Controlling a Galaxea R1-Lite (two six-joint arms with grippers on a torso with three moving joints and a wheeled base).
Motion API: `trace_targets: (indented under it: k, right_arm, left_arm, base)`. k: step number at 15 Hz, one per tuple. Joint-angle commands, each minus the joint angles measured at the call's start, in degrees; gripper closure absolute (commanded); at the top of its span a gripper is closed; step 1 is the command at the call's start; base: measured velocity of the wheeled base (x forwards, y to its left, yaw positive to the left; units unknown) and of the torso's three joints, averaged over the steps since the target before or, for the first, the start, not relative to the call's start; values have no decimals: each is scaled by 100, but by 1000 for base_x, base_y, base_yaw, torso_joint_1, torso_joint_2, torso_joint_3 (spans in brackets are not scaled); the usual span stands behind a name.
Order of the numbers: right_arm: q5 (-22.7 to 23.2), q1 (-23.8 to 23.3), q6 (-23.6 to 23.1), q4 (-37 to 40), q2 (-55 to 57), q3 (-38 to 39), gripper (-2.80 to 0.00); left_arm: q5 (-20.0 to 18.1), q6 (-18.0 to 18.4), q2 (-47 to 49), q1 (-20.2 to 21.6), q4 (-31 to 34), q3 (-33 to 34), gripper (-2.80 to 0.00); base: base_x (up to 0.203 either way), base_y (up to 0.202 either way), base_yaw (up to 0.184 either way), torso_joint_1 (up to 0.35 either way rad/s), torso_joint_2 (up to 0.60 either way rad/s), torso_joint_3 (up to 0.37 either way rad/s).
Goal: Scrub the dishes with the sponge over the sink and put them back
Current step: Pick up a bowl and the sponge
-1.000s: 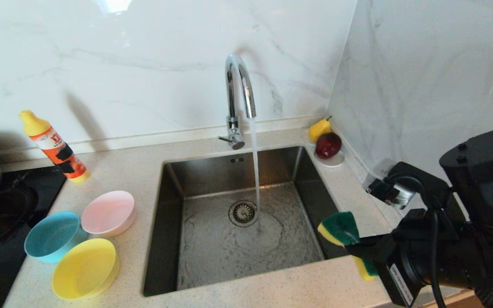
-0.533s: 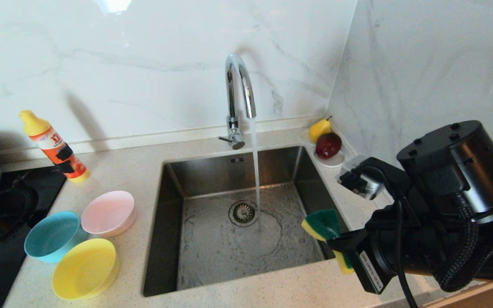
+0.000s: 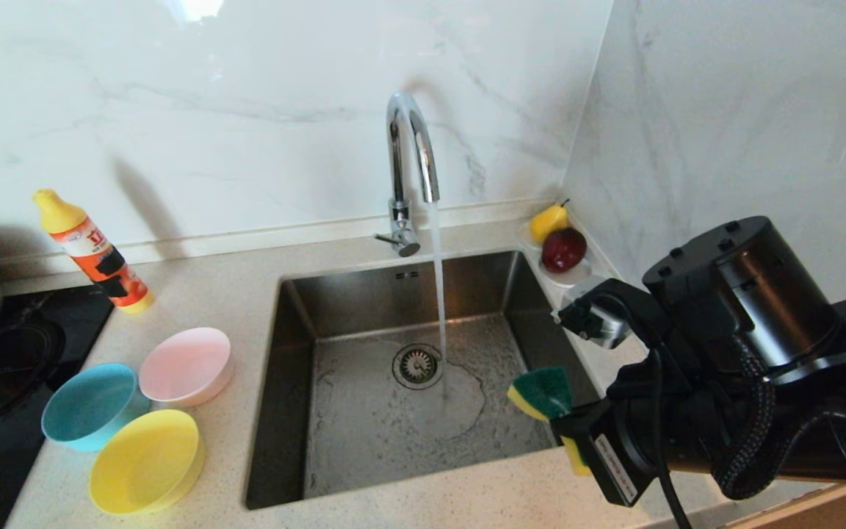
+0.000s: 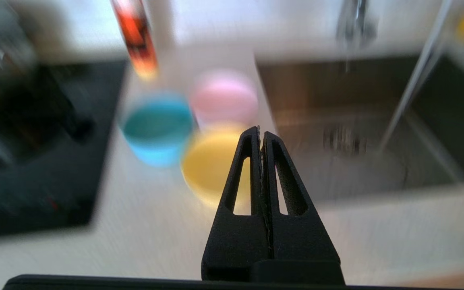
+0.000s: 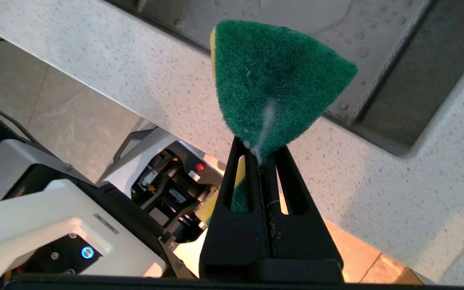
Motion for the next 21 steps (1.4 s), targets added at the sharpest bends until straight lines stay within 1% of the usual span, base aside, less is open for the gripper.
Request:
trace_targets:
  k: [1, 4, 7, 9, 11, 12, 13, 14, 15, 16, 17, 18, 19, 20, 21]
  right_arm:
    - [-4, -10, 16, 1, 20, -45, 0]
    - [51, -219, 116, 0, -71, -22, 0]
    - [84, -378, 185, -1, 0, 28, 0]
    - [78, -410, 184, -1, 36, 29, 0]
    - [84, -473, 185, -10, 65, 27, 0]
    - [93, -507, 185, -10, 91, 27, 0]
    - [138, -538, 185, -10, 117, 36, 0]
    - [201, -574, 185, -10, 126, 45, 0]
    - [234, -596, 185, -10, 127, 27, 0]
    - [234, -605, 185, -10, 135, 27, 0]
    - [238, -614, 180, -10, 143, 40, 0]
    - [234, -614, 176, -10, 184, 45, 0]
    - [234, -614, 176, -17, 237, 39, 0]
    - [236, -605, 176, -18, 269, 27, 0]
    - [238, -605, 176, -18, 307, 27, 0]
  left_arm:
    - [258, -20, 873, -2, 139, -991, 0]
    - [1240, -108, 2501, -6, 354, -1932, 0]
    - [1865, -113, 4158, -2, 420, -2692, 0]
    - [2128, -132, 5263, 108, 515, -3270, 0]
    - [2194, -140, 6315, 483, 776, -3901, 0]
    - [2108, -145, 6829, 774, 980, -4274, 0]
    - [1792, -162, 7276, 1160, 1199, -4647, 0]
    - [1262, -226, 7610, 1640, 1410, -4986, 0]
    - [653, -337, 7833, 2084, 1657, -5261, 0]
    - [100, -460, 7952, 2496, 1921, -5435, 0]
    - [-373, -576, 8007, 2889, 2125, -5486, 0]
    - [-729, -663, 8060, 3314, 2234, -5462, 0]
    - [-1028, -710, 8123, 3743, 2295, -5371, 0]
    - [-1320, -738, 8188, 4063, 2325, -5125, 0]
    - [-1511, -755, 8262, 4246, 2323, -4791, 0]
  base:
    - [0, 0, 0, 0, 0, 0]
    - [0, 0, 0, 0, 0, 0]
    - [0, 0, 0, 0, 0, 0]
    - [0, 0, 0, 0, 0, 0]
    - [0, 0, 0, 0, 0, 0]
    - [0, 0, 0, 0, 0, 0]
    - [0, 0, 0, 0, 0, 0]
    - [0, 0, 0, 0, 0, 0]
    - [0, 0, 0, 0, 0, 0]
    - [0, 0, 0, 0, 0, 0]
    - [0, 0, 0, 0, 0, 0]
    - [0, 0, 0, 0, 0, 0]
    - [0, 0, 0, 0, 0, 0]
    - [0, 0, 0, 0, 0, 0]
    - [0, 0, 0, 0, 0, 0]
